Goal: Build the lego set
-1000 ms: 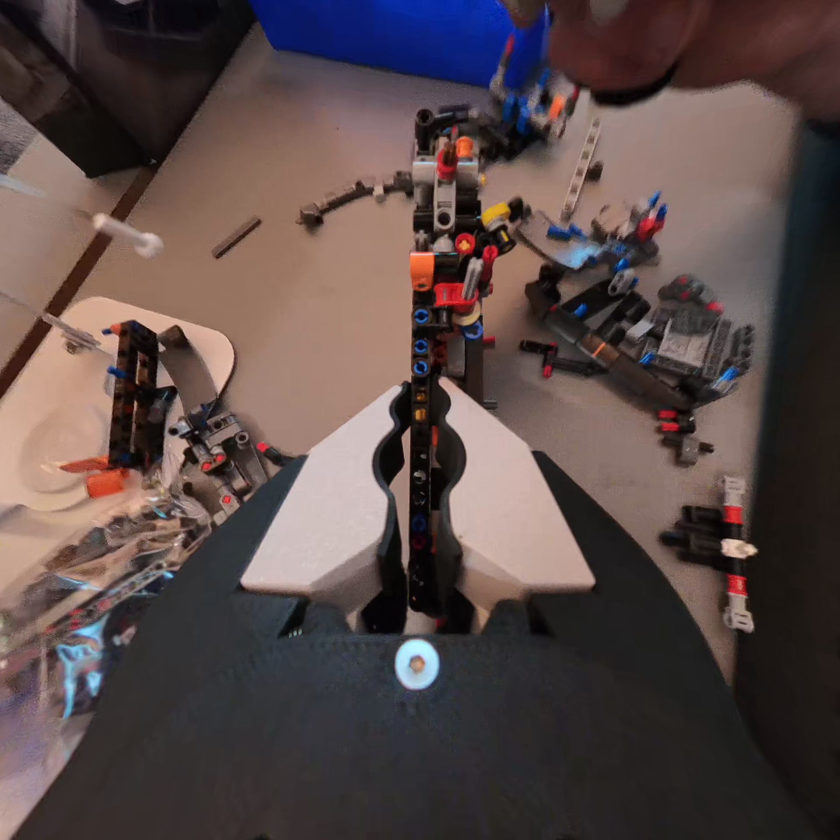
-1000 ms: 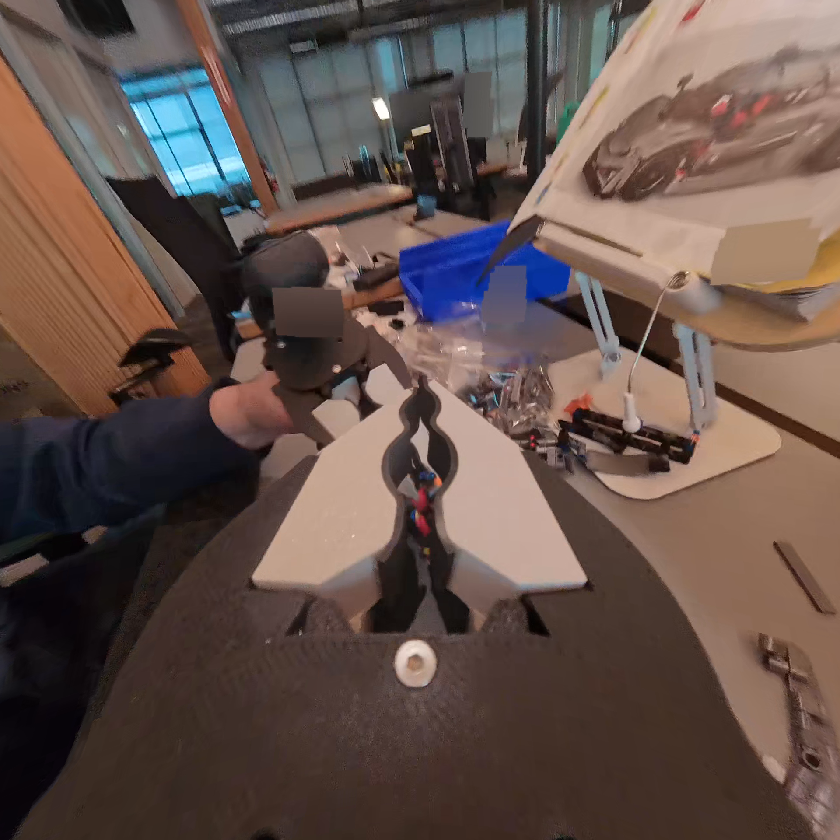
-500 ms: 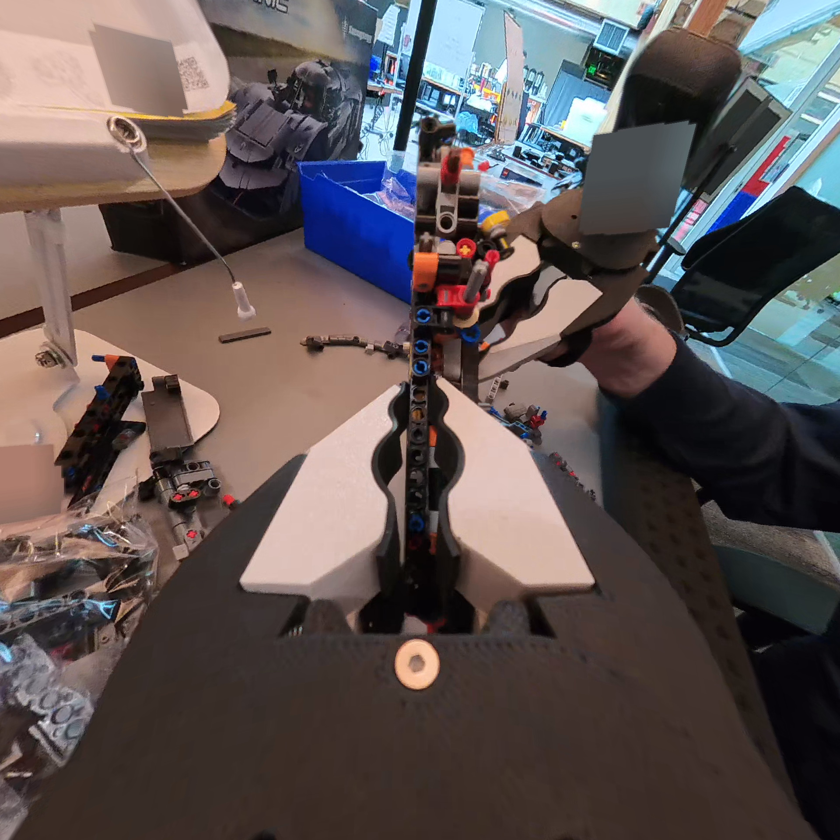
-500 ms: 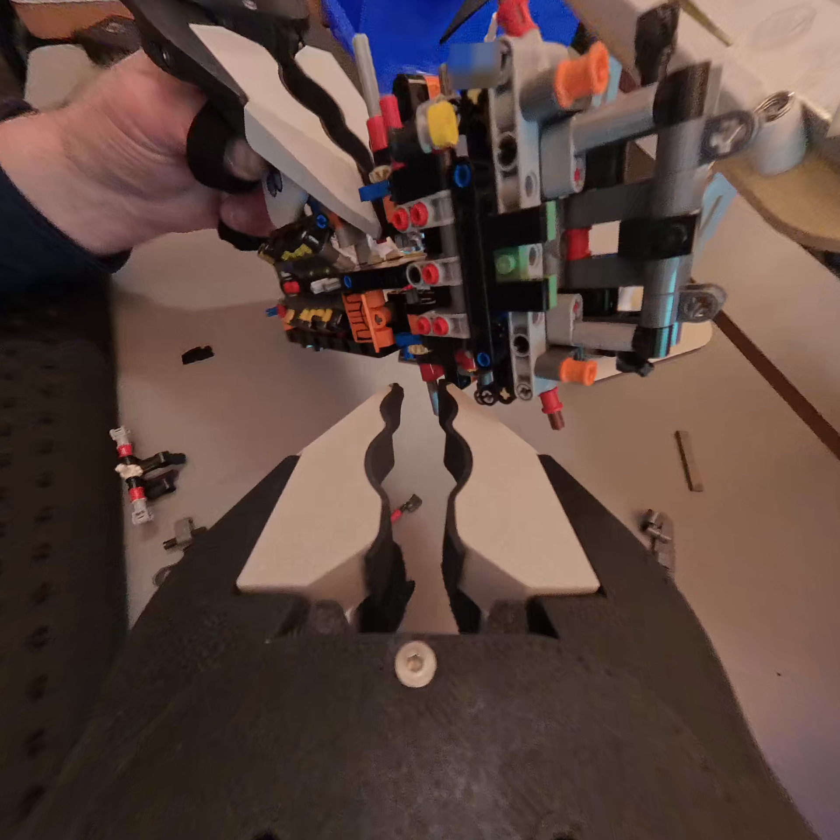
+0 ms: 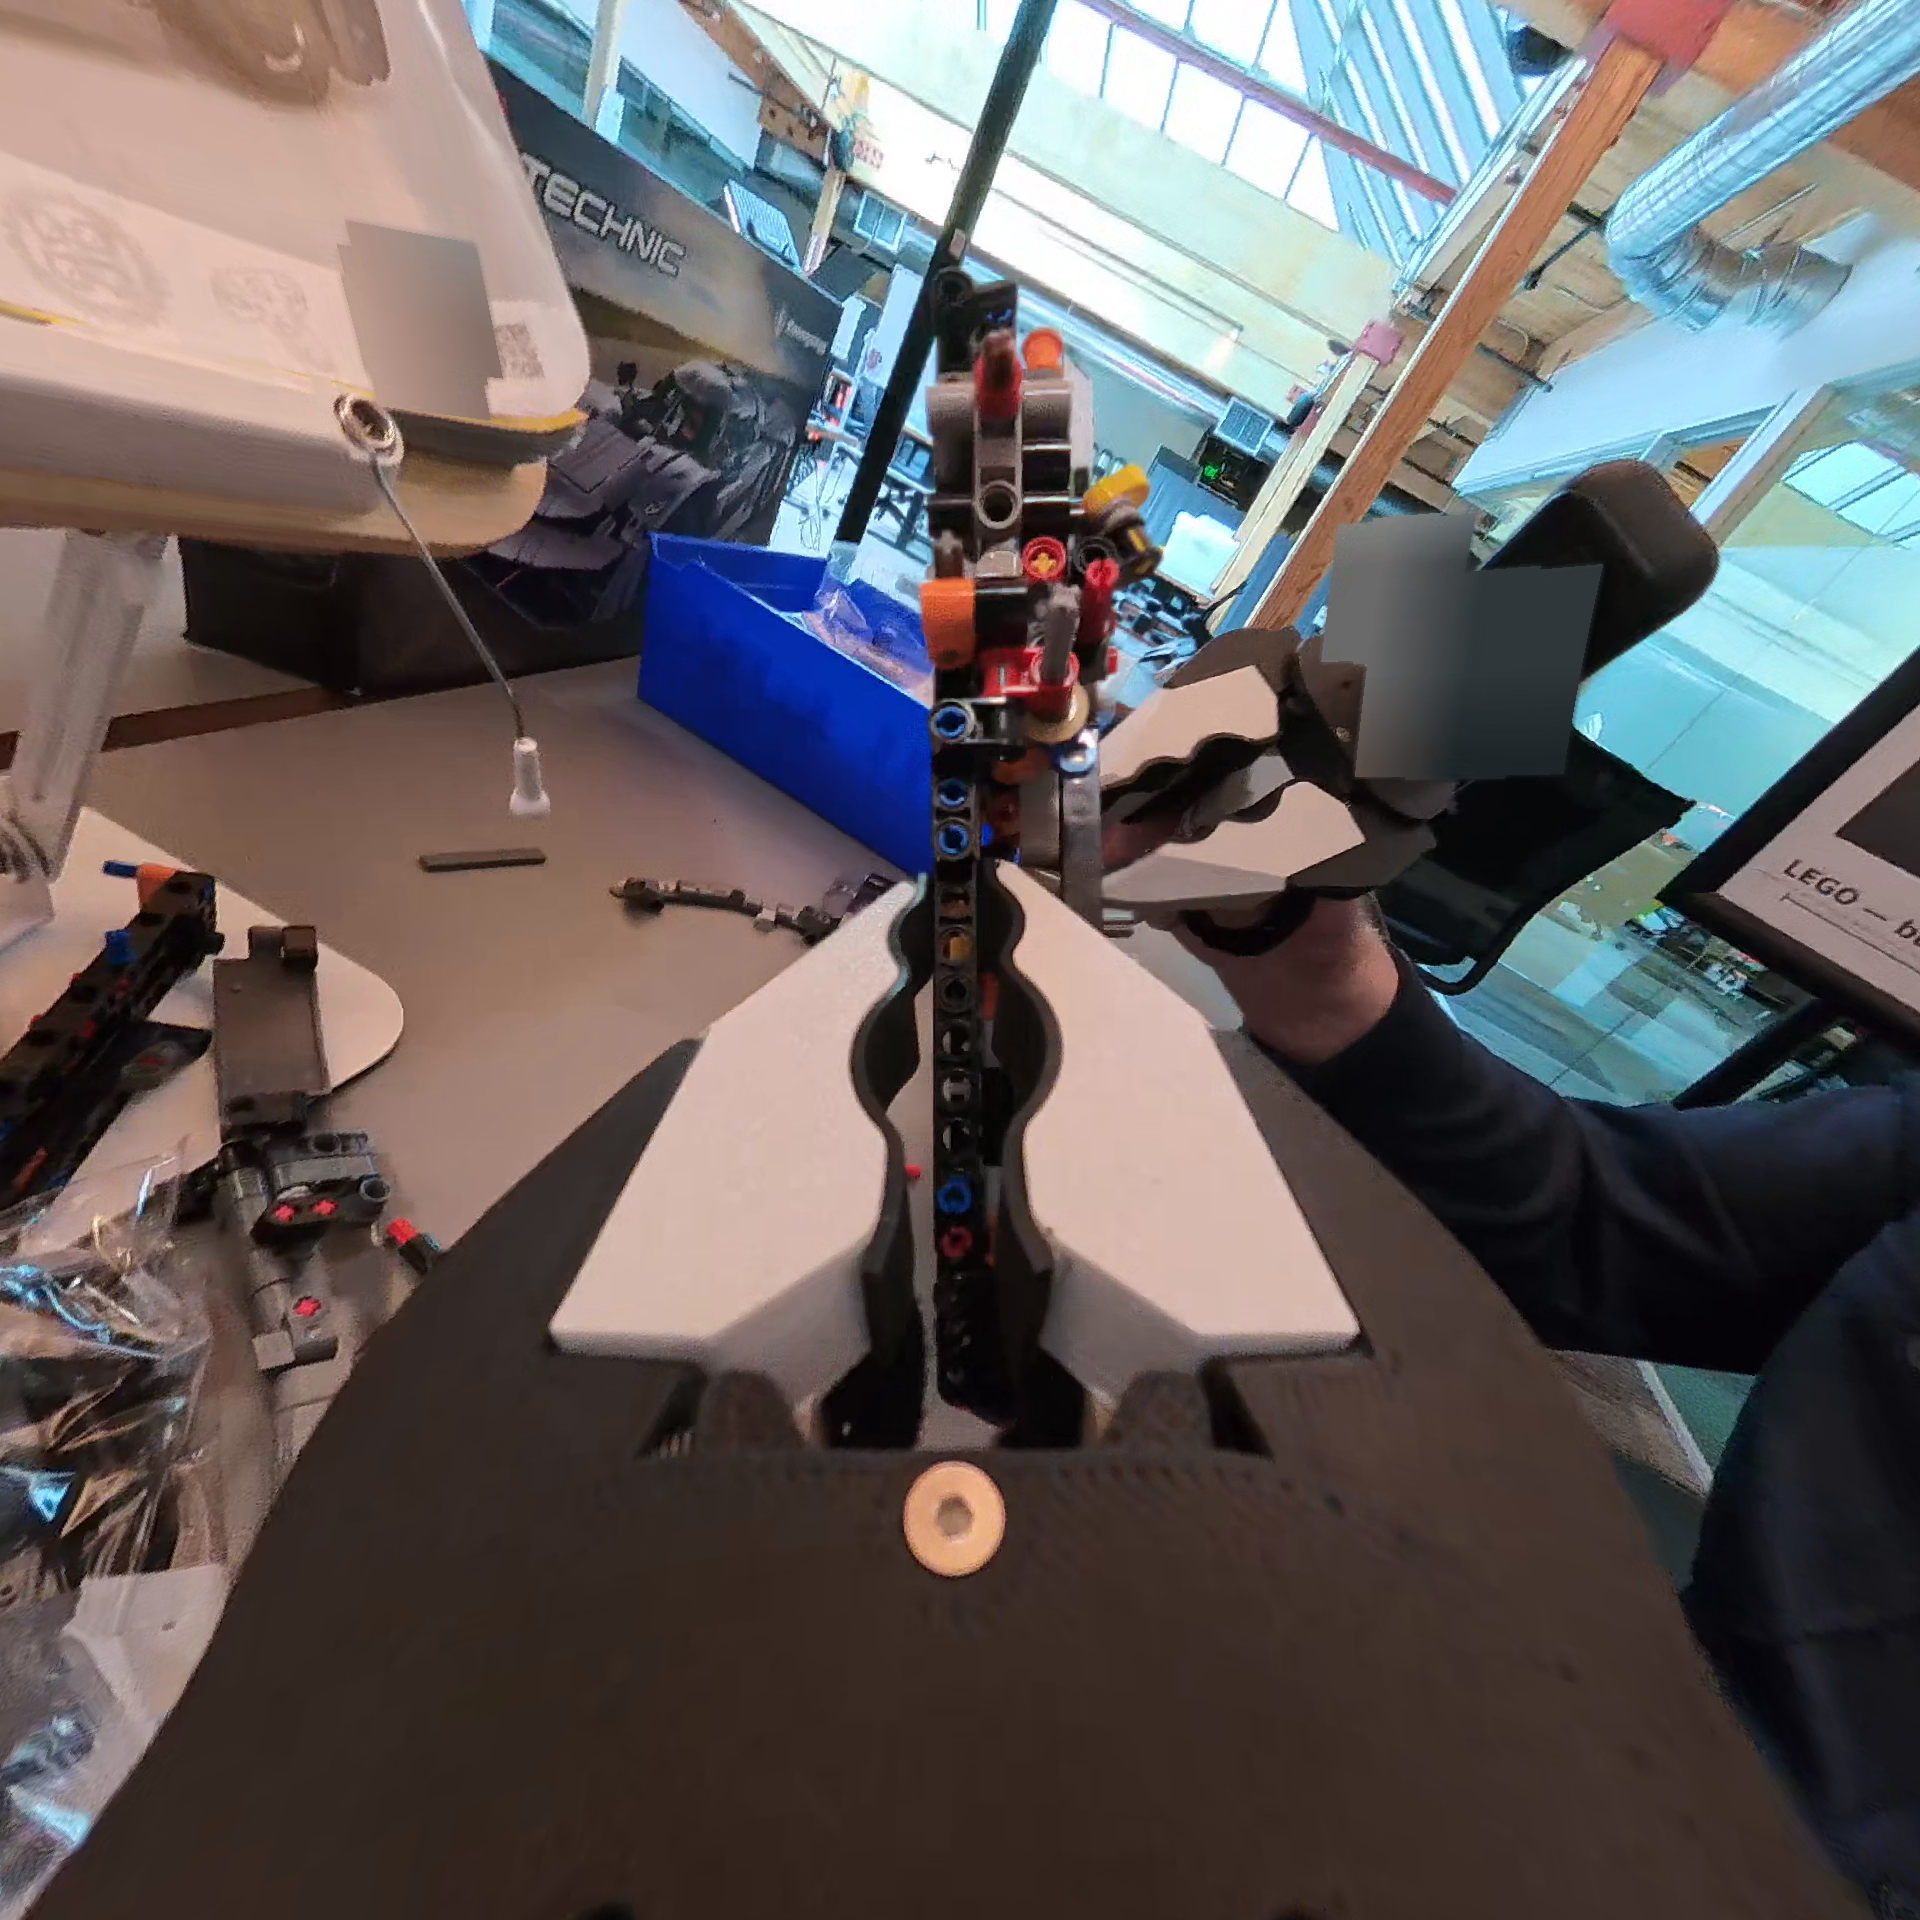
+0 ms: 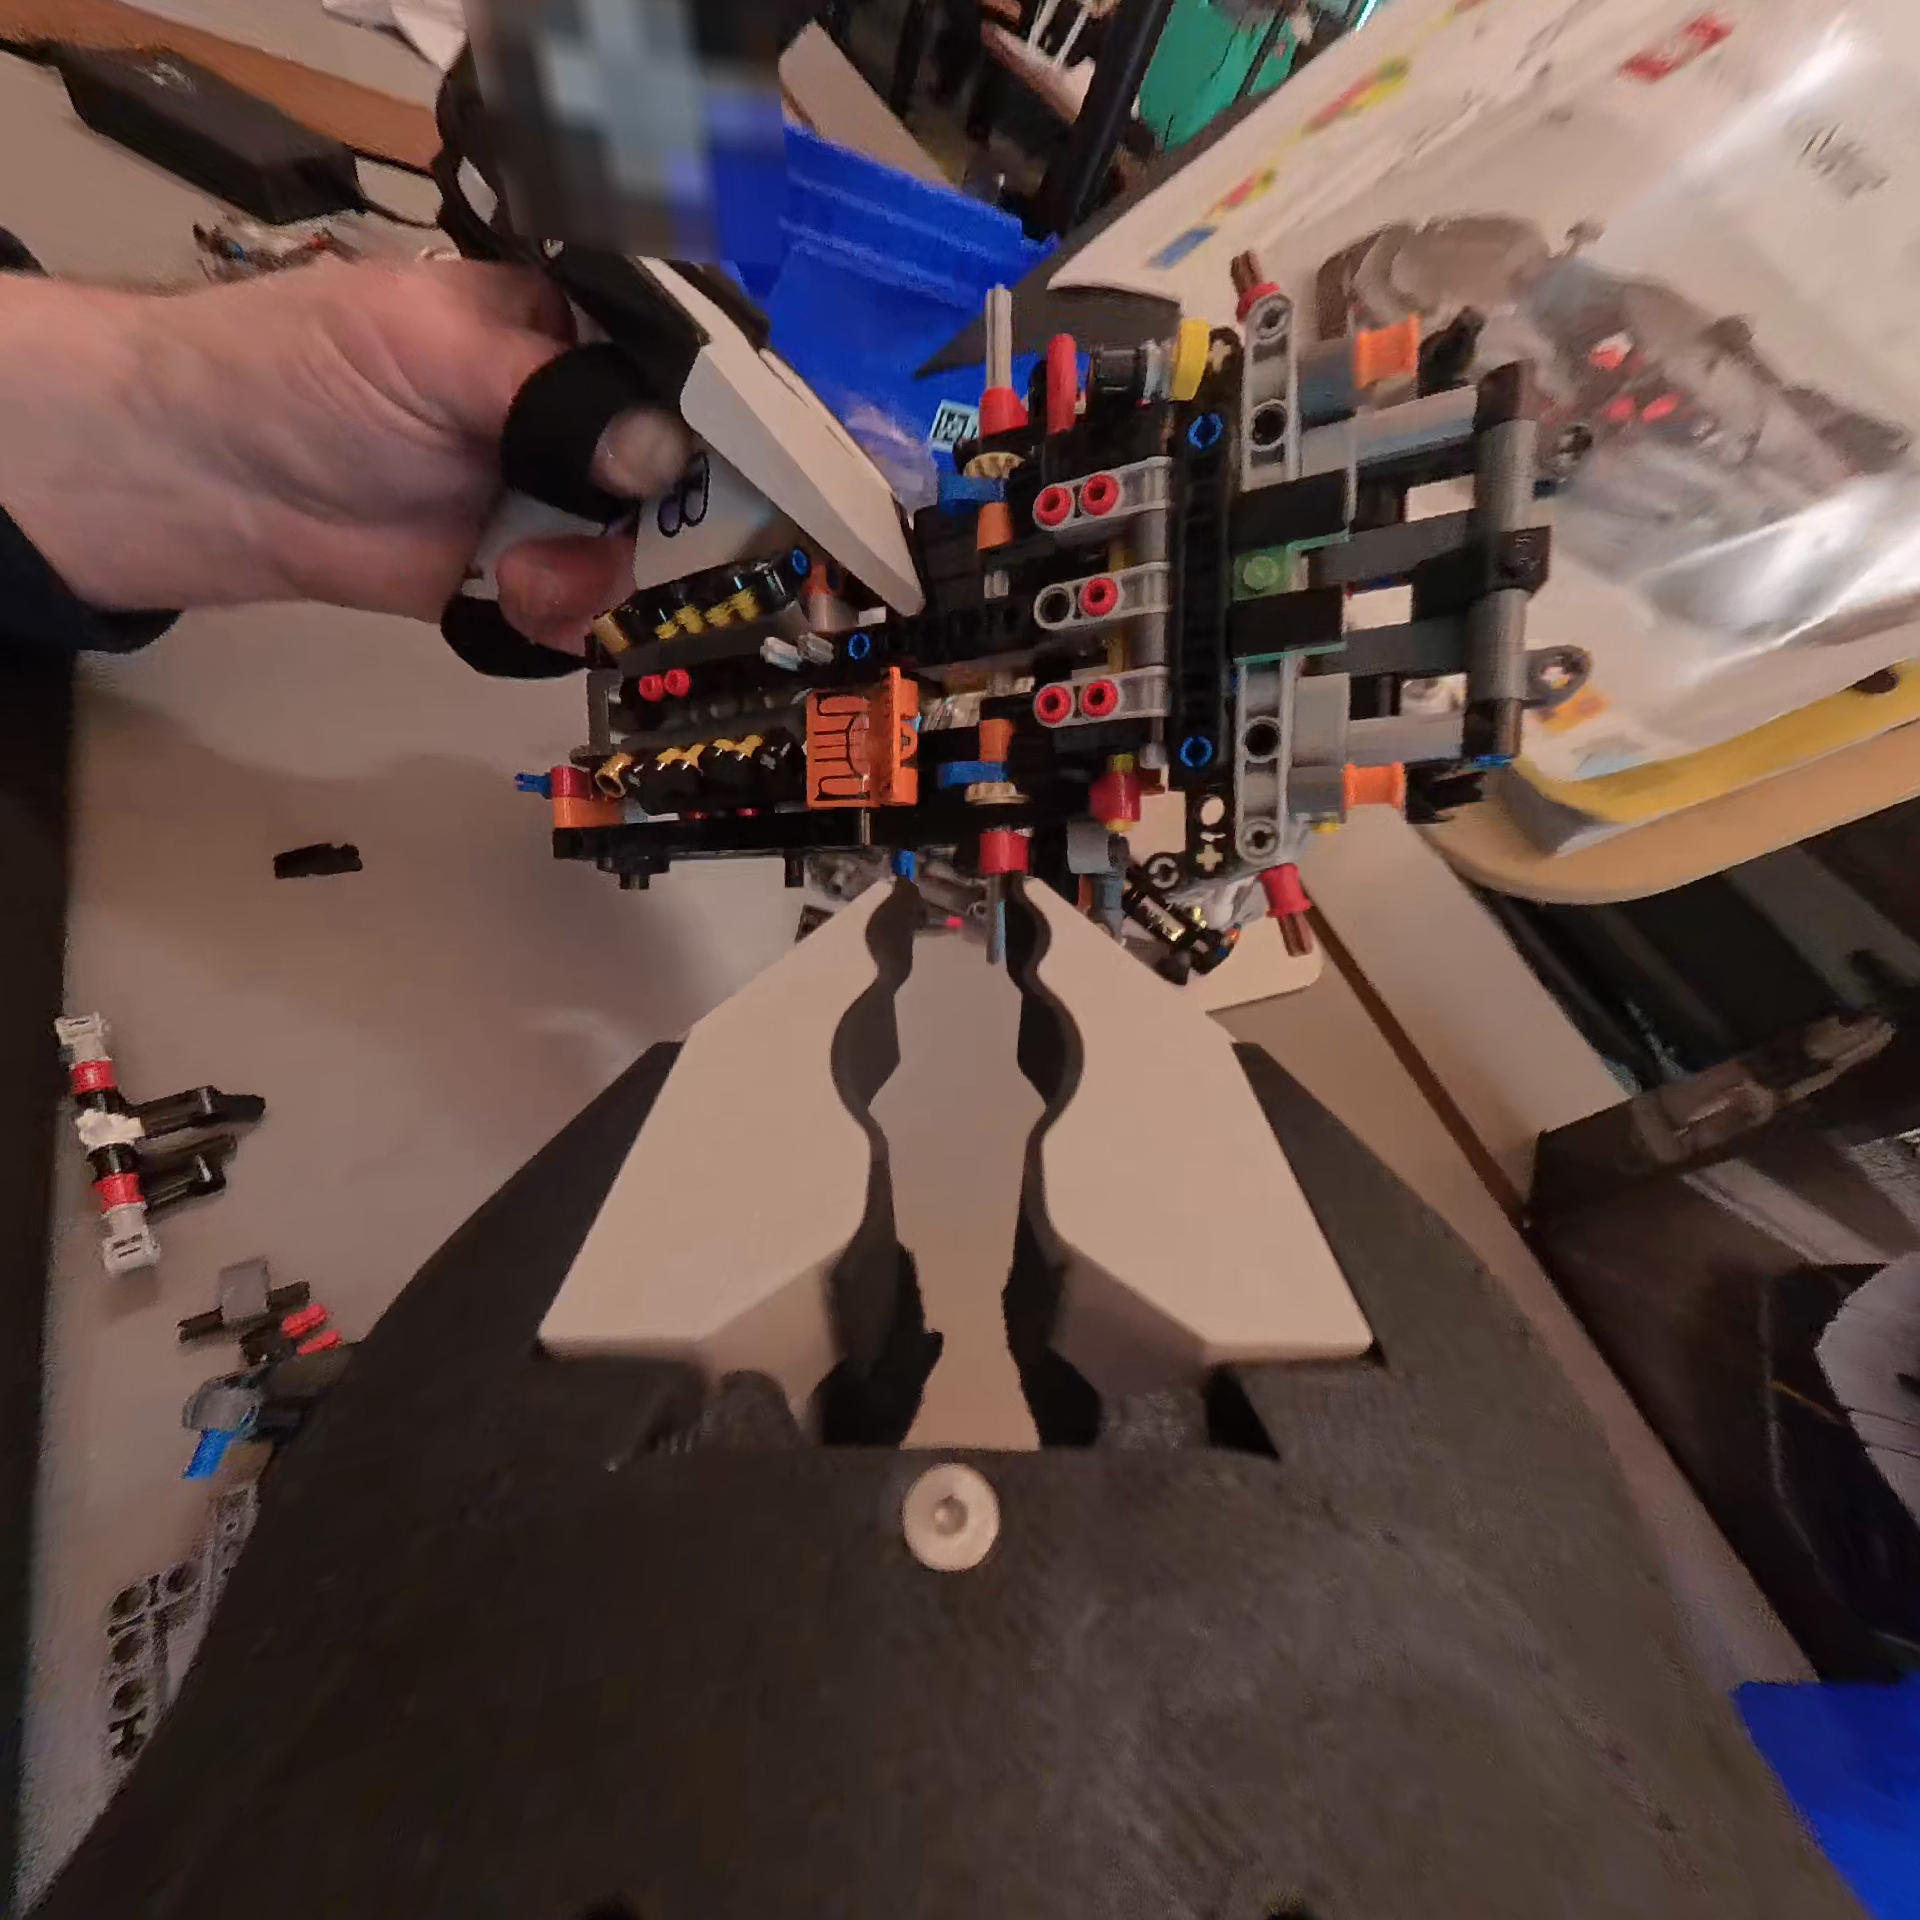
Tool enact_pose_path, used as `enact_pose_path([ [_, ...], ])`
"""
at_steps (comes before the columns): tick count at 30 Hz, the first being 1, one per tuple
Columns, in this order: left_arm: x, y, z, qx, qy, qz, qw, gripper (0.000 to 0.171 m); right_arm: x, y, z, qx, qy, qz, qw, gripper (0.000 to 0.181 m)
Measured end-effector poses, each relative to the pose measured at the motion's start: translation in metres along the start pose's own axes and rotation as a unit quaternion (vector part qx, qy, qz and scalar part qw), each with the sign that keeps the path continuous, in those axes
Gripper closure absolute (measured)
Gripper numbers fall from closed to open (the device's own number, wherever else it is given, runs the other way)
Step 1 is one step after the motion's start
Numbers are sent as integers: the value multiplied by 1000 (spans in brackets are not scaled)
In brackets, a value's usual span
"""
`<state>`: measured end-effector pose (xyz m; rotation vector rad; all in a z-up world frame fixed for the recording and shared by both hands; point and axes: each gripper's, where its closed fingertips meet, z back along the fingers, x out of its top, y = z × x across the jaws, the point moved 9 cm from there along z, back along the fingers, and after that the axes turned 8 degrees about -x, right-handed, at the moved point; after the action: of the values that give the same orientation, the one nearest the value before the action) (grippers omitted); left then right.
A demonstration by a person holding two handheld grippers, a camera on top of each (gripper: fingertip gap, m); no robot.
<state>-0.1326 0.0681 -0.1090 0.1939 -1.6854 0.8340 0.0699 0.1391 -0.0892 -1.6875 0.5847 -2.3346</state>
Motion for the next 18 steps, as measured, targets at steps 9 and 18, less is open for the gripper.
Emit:
enact_pose_path([
  [9,-2,-10,-14,11,28,-33,999,167,8,19,-13,-18,9,44,999,173],
  [18,-4,-17,-21,76,62,-88,991,167,3,23,-22,-29,94,69,993,176],
])
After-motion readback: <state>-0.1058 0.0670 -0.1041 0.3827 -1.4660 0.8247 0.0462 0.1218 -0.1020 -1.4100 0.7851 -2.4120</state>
